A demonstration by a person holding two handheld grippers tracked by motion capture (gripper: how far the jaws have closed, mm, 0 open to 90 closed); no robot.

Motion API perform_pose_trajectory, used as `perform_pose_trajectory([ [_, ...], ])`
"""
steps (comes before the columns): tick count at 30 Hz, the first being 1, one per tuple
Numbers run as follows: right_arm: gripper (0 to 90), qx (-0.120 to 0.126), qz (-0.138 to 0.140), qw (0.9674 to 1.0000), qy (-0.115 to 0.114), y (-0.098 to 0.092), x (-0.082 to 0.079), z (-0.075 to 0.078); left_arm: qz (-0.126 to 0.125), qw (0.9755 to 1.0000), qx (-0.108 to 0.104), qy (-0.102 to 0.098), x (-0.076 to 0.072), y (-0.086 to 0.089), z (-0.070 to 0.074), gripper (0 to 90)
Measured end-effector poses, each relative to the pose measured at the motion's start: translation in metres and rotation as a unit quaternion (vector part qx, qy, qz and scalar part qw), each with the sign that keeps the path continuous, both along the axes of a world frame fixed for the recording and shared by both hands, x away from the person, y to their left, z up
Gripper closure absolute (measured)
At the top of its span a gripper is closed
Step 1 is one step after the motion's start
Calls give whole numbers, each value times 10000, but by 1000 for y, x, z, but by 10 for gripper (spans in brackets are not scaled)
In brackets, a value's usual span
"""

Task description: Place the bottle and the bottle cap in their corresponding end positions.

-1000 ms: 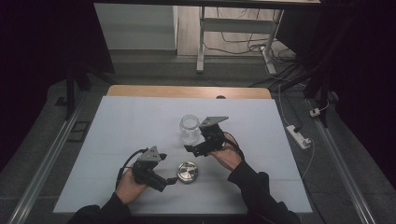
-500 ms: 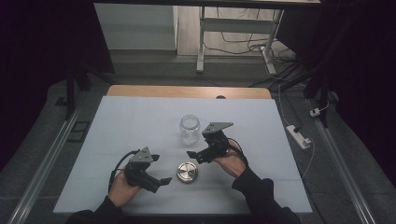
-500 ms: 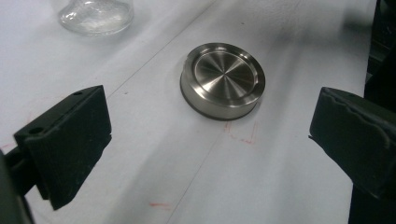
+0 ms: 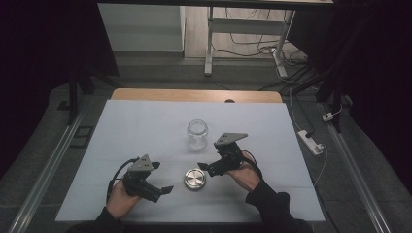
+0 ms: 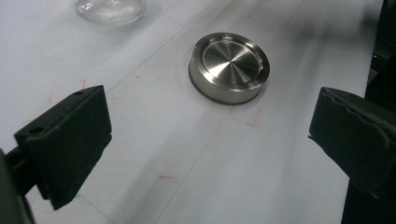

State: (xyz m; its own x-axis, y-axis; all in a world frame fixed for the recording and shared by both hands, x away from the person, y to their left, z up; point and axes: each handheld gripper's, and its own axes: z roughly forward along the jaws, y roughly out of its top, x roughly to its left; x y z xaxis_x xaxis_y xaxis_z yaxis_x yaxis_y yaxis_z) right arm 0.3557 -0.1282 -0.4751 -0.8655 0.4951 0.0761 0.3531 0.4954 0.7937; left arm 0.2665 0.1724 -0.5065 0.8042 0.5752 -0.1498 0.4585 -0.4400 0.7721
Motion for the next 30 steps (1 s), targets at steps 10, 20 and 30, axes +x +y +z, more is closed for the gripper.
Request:
perform_pose_trajectory([
  [10,0,10,21,10000,11,-13,-13,1,164,9999,52,-5,-6,10,1,0],
  [20,0,-27,-139,9999,-3,-35,-26,-1,480,9988,-76,73,-16,32,0,1],
  [30,0,-1,-449,9990,-58,-65,-40,-2,759,9969,-122,148,-30,54,-2,1],
])
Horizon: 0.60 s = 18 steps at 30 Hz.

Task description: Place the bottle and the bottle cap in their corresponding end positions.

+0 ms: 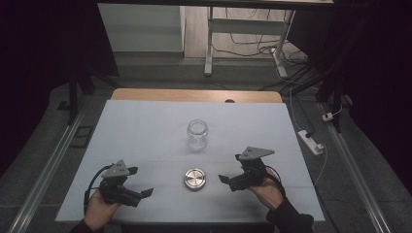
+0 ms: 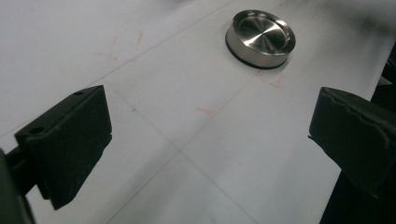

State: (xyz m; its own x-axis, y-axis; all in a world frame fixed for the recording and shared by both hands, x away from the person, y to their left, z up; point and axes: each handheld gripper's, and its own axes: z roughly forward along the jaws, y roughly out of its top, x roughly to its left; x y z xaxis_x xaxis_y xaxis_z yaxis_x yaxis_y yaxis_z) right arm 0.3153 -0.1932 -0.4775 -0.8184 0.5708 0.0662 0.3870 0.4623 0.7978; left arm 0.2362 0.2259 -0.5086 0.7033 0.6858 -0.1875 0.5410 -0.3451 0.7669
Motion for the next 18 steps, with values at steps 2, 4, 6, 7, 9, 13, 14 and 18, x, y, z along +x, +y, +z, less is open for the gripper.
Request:
perform_pose_trajectory([
  [2,0,10,-63,10000,-21,-7,-3,0,55,10000,3,20,-3,4,-1,1],
  [4,0,6,-134,9999,-50,-13,-6,0,108,9999,45,47,-6,8,-2,1],
  [6,0,-14,-191,9998,-75,-18,-9,0,150,9998,64,59,-9,11,-2,1],
  [7,0,-30,-223,9997,-94,-21,-11,-1,184,9998,80,57,-11,12,-3,1],
  [9,0,-58,-285,9995,-114,-27,-15,-1,229,9997,85,49,-14,16,-3,1],
  [13,0,-89,-440,9989,-147,-39,-22,-3,354,9993,128,39,-21,22,-4,1],
  [14,0,-75,-481,9987,-141,-42,-24,-3,372,9992,131,49,-22,24,-4,1],
  [18,0,-89,-663,9977,-115,-56,-32,-5,507,9986,139,48,-29,32,-6,1],
])
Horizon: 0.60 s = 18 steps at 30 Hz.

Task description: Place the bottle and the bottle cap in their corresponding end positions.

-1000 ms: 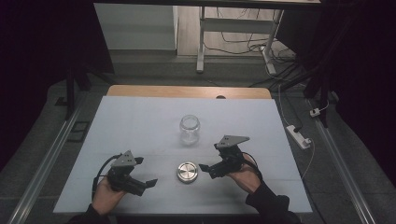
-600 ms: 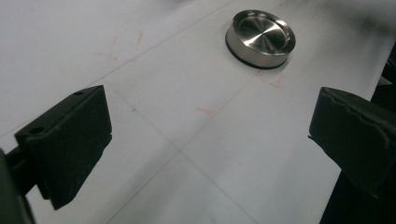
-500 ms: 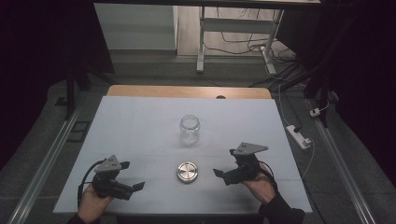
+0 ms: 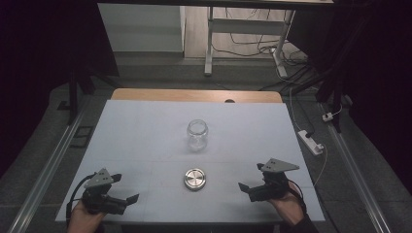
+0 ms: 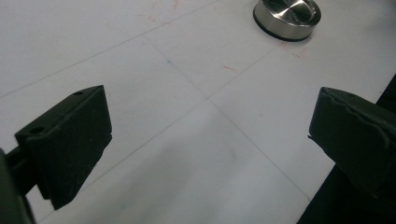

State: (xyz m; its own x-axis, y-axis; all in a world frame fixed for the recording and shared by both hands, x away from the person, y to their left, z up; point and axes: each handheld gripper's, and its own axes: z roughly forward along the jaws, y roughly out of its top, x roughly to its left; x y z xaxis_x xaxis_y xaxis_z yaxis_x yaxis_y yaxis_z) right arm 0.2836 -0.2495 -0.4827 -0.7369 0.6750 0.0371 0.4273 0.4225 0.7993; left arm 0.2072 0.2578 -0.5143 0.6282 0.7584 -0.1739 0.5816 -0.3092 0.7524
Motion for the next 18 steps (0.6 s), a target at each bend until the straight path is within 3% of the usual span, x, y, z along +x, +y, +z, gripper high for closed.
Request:
perform_pose_trajectory([
  [9,0,-35,-534,9985,111,-38,-19,-7,306,9995,-100,24,-15,18,-4,2],
  [18,0,-41,-957,9951,233,-64,-32,-12,524,9986,7,78,-24,26,-7,3],
])
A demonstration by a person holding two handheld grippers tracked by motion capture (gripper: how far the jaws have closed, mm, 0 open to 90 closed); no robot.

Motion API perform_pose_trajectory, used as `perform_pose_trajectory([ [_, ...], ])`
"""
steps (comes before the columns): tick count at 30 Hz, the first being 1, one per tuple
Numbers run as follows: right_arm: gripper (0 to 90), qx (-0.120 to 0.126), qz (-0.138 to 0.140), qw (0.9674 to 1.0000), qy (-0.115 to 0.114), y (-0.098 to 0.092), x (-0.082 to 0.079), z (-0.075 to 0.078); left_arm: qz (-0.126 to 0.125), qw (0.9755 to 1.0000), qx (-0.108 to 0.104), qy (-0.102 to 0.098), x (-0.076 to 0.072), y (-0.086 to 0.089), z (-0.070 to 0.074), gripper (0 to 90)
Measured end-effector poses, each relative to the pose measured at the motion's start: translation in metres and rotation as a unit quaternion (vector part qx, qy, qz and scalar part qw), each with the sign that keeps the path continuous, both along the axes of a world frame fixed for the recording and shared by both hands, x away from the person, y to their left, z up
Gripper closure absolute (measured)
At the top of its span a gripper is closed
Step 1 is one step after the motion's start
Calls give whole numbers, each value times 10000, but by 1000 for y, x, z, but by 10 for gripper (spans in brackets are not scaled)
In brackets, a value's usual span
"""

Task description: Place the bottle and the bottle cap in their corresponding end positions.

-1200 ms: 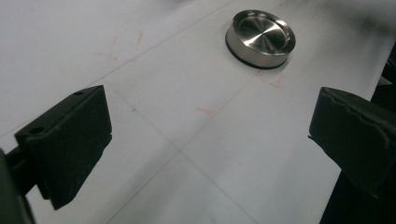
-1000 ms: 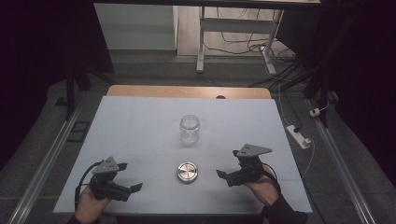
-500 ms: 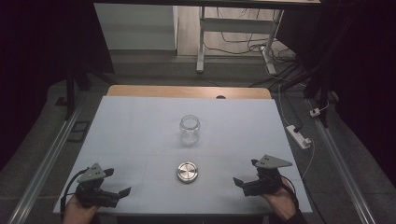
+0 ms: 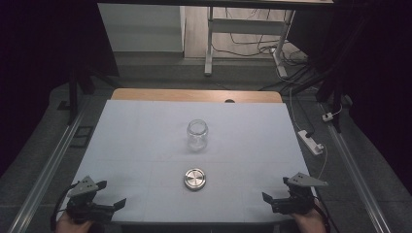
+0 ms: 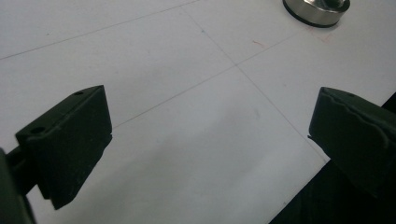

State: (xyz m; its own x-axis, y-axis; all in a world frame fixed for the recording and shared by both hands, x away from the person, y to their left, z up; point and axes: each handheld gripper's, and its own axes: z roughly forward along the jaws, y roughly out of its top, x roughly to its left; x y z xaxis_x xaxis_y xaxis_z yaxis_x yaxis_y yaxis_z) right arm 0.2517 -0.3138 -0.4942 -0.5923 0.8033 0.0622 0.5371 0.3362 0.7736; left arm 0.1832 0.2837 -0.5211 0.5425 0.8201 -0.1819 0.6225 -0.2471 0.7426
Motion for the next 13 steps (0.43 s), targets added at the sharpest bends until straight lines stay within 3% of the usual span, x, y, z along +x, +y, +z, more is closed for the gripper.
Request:
perform_pose_trajectory([
  [8,0,-66,-152,9999,25,-7,-8,1,192,9995,229,138,-7,3,-1,4],
  [13,3,-105,-181,9998,51,-7,-8,1,200,9994,232,177,-7,3,-1,4],
])
